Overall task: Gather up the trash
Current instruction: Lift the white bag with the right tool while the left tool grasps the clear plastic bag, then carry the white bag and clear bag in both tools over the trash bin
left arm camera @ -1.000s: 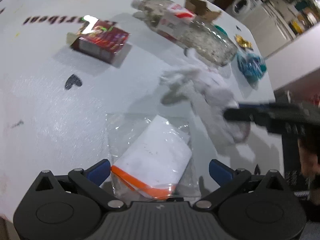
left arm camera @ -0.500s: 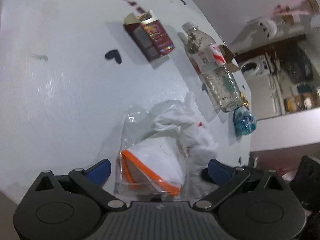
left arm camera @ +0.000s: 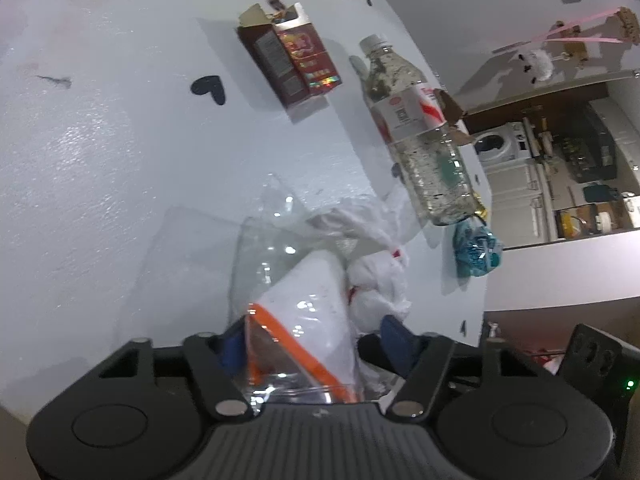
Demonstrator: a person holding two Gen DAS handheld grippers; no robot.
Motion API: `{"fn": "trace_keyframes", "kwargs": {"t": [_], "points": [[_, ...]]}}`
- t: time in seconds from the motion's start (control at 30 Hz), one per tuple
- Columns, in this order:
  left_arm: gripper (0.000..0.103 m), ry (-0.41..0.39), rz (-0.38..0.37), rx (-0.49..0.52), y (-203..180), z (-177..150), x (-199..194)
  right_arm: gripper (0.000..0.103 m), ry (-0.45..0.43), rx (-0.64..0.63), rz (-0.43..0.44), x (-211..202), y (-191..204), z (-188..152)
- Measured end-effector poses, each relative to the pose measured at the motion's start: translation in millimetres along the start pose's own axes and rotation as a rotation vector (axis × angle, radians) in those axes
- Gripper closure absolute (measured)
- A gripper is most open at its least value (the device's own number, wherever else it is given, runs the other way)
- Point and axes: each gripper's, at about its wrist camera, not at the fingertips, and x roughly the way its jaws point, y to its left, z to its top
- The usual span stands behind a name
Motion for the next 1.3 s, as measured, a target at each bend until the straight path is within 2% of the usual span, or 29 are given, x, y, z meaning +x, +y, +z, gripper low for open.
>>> {"fn": "trace_keyframes", "kwargs": {"t": [0.07,0.3,0.47,0.87,1.03,1.3], "points": [[0.051,0.001,0.03,0.012,-2.8,-0.9,-0.5,0.075,-0.002,0.003,-0.005,-0.6,0.3,-0.3],[0.061,-0.02,0.084,0.076,-21.2,-5.8,-6.7,0.075,-0.016,0.003,-0.027,-4.4,3.8,-2.4],[0.071,-0.075,0.158,0.182,-46.4,-8.5,-17.7,0.076,-0.047,0.003,-0.037,-16.7,8.9,-1.9],[0.073,-0.249,0.368,0.417,-102.0,-16.4,-39.8,0.076,-0.191,0.036,-0.096,-77.8,5.8,2.2],[0.073,-0.298,0.444,0.528,-127.1,-24.1,-42.5,0.076,-0.23,0.069,-0.156,-99.9,-3.5,-2.3],[0.073,-0.305,0.454,0.637,-158.9,-39.6,-33.9,0.076,-0.291,0.139,-0.235,-129.5,-22.5,-19.2]]}}
